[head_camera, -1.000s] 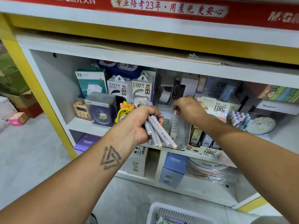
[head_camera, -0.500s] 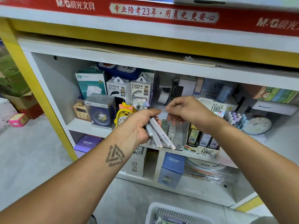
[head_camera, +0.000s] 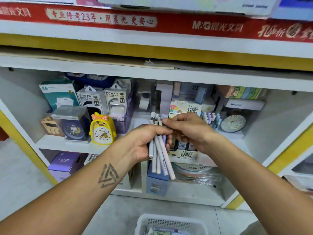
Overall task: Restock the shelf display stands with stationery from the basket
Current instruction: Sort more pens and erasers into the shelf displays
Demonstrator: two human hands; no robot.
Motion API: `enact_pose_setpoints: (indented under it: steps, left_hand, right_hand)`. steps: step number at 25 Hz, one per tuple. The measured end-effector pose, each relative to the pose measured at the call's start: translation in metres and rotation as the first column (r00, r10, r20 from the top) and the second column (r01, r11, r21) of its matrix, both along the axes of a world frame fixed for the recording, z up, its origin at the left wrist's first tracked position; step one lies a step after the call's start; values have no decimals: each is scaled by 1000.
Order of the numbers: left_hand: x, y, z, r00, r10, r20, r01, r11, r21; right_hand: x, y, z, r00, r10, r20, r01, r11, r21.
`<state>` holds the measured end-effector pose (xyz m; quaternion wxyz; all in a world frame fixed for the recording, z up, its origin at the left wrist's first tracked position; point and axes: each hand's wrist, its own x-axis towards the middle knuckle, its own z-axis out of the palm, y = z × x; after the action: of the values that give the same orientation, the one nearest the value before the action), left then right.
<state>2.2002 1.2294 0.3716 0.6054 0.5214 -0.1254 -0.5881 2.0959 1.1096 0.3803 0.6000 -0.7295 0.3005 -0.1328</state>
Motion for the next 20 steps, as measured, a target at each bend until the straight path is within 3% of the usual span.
enact_pose_setpoints:
  steps: [4,6,8,10,12,15,20]
  left_hand:
    - [-22,-13,1,997,-43,66,42,999,18]
    - [-33,-20,1,999,-26,31,26,1000,1]
    - [-40,-27,0,999,12,-40,-12,1000,4]
    - [-45,-35,-2,998,43,-56,-41,998,38]
    - [-47,-43,-2,997,67,-38,-64,995,76]
    - [-47,-53,-3,997,80,-22,-78,991,105]
    - [-52,-62,-5,997,52,-52,-49,996,73]
  right_hand:
    - [-16,-14,-1,996,-80,-43,79,997,-20]
    - [-23,-21,-1,987,-155,-33,155,988,22]
    - [-34,-32,3,962,-268,54,259,956,140]
    - [-49,-52,9,902,-384,199,364,922,131]
    - [-63,-75,12,868,-419,268,455,886,-89]
    - [-80,-95,5,897,-392,202,440,762,-475]
    - [-90,-100,-16,966,-227,126,242,614,-751]
